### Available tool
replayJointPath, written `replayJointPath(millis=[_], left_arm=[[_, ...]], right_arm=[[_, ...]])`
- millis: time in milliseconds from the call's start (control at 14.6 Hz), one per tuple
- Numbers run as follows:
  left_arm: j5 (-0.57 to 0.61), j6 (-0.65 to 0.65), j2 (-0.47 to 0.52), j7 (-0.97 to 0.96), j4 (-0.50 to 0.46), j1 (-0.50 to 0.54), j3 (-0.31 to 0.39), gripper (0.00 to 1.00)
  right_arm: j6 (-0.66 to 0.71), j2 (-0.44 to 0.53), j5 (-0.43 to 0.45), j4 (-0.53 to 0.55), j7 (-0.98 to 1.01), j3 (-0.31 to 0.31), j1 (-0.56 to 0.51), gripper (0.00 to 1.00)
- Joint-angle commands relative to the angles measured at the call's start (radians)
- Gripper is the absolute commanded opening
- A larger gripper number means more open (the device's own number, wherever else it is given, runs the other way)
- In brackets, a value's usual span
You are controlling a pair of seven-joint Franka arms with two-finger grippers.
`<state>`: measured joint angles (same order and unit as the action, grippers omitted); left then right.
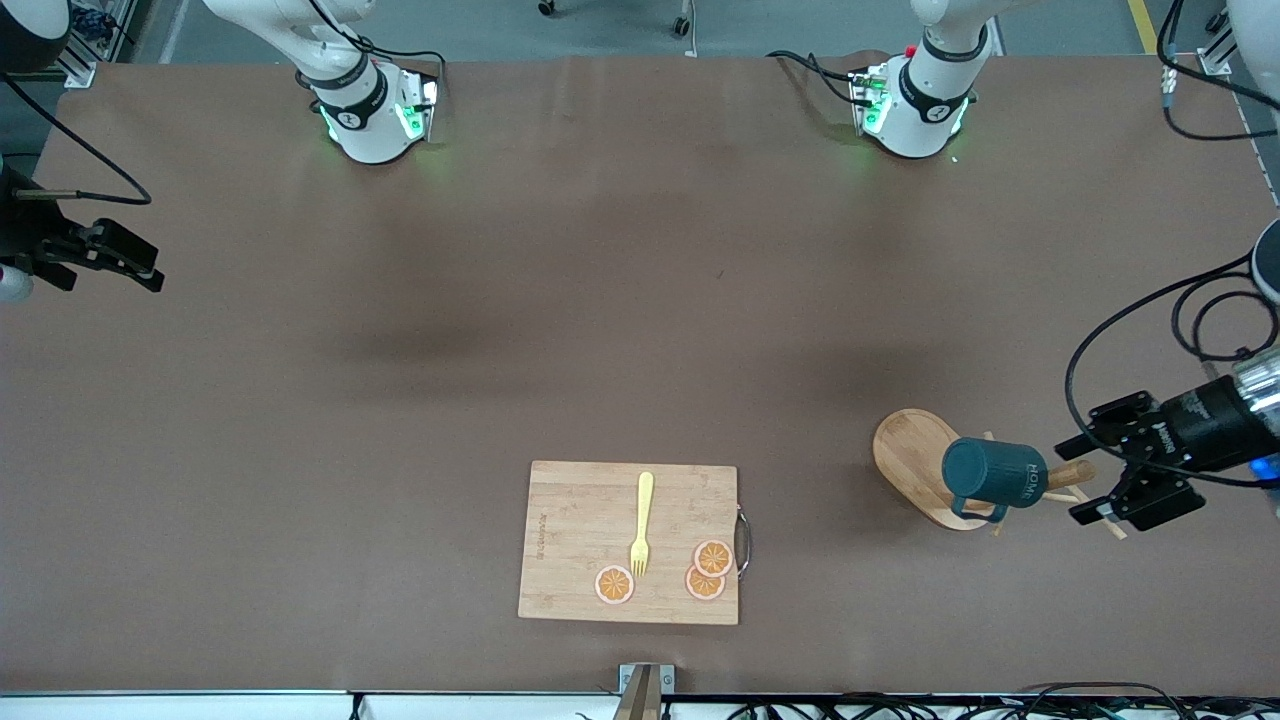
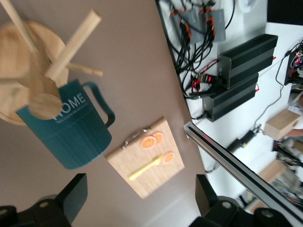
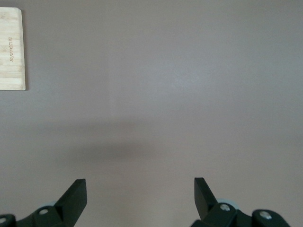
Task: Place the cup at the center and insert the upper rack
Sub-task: 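Open the left gripper and pull it away from the mug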
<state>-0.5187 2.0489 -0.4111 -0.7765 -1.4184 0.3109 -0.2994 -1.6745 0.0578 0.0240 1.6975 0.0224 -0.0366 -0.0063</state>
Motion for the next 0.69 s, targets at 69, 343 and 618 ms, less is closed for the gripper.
replayJointPath(millis=[69,343,618], left_arm=[[0.199,-0.065,0.121,0.089,-0.027,-0.006,-0.009,1.00],[0.285,-0.214,0.187,0.391,-0.030,0.002,-0.007,1.00],[0.414,-0.283,0.233,0.589,-0.036,-0.001,-0.007,1.00]], right_arm=[[-0.013,0.030,0.017,0.030,0.005,0.001,0.003,1.00],[-0.013,0.030,0.017,0.030,0.005,0.001,0.003,1.00],[-0.014,0.030,0.017,0.028,0.005,0.001,0.003,1.00]])
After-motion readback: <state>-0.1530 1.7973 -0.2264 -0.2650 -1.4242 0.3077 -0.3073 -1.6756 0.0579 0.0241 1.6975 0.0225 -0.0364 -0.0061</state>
